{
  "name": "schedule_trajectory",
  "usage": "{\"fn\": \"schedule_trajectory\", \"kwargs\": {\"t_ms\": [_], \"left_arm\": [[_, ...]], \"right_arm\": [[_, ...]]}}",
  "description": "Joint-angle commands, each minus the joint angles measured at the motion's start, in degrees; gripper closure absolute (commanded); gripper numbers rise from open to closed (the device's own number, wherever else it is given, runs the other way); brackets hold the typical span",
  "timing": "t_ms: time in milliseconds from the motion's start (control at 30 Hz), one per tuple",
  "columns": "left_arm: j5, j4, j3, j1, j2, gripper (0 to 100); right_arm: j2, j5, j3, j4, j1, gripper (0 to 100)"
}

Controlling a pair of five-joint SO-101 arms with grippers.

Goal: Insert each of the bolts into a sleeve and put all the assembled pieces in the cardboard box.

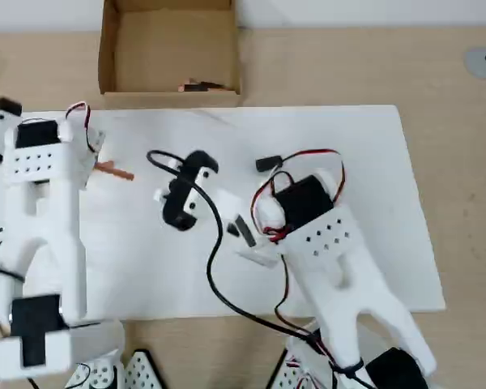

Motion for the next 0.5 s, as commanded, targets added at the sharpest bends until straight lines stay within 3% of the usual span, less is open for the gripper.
{"fn": "schedule_trajectory", "kwargs": {"t_ms": [0, 167, 300, 467], "left_arm": [[-12.66, 0.44, -2.37, 0.18, -6.99, 99], [-28.66, 2.37, -2.90, 0.18, -12.35, 99], [-29.54, 2.90, -3.52, 0.18, -17.63, 99], [-33.76, 5.89, -9.93, 0.97, -23.60, 99]], "right_arm": [[-1.89, -0.53, -6.20, 0.00, -0.31, 98.8], [-1.89, -0.53, -11.21, 0.18, -0.22, 98.8], [-2.86, -0.53, -14.73, -0.09, 1.19, 98.8], [-12.53, -0.44, -18.77, -2.02, 9.80, 98.8]]}}
